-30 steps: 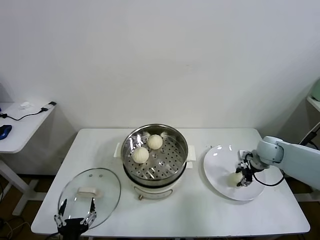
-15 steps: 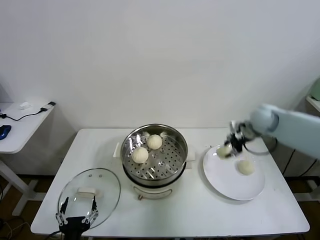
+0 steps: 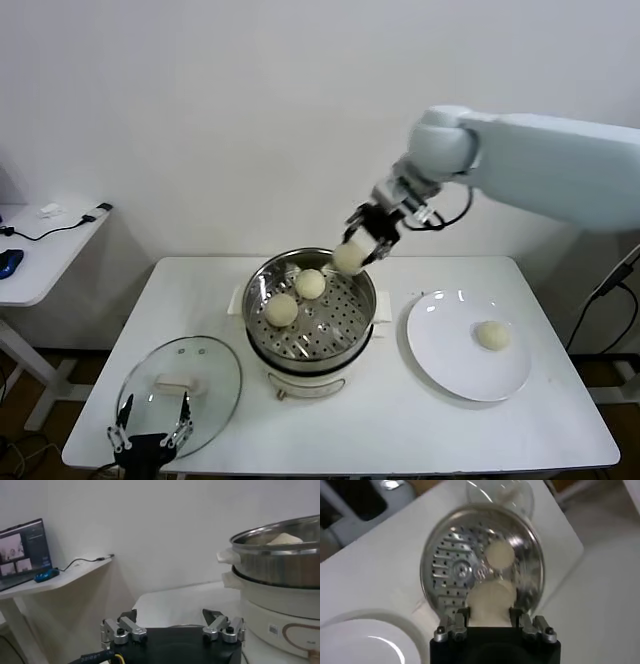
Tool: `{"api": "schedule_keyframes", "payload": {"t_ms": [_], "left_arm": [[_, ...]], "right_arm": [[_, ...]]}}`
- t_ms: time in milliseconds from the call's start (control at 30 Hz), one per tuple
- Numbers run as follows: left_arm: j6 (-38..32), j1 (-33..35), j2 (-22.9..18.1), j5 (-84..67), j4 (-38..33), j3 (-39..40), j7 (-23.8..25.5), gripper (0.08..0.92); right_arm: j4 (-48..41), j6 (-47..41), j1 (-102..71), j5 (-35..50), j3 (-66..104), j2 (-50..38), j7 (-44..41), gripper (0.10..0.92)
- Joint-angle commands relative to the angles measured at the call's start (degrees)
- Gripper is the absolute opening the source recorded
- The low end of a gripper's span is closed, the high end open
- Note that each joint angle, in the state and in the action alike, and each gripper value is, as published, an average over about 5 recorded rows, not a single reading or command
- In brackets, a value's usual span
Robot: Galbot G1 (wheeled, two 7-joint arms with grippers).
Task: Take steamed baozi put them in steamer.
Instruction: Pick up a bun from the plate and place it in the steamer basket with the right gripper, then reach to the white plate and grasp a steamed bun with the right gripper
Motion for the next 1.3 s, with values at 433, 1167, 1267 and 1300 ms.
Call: {"api": "schedule_keyframes", "payload": {"t_ms": [433, 1167, 1267, 1300], "left_arm": [[0.2, -0.6, -0.1, -0.3, 1.2, -0.6, 0.0, 0.823], [0.3, -1.1, 0.0, -0.2, 1.6, -0.4, -0.1, 0.823], [0.2, -1.1, 0.0, -0.2, 1.4, -0.2, 0.0, 0.823], [0.2, -1.1, -0.1, -0.1, 1.3, -0.1, 0.0, 0.823]], "right_arm": [[-1.9, 15.3, -14.0, -14.6, -3.2, 13.3, 4.8, 0.551], [-7.7, 18.4, -5.2, -5.5, -0.4, 11.6, -1.5, 0.819], [-11.6, 18.0, -0.2, 1.1, -0.7, 7.5, -5.0, 0.822], [-13.2, 17.1, 1.1, 3.5, -1.0, 5.9, -6.3, 0.822]]}}
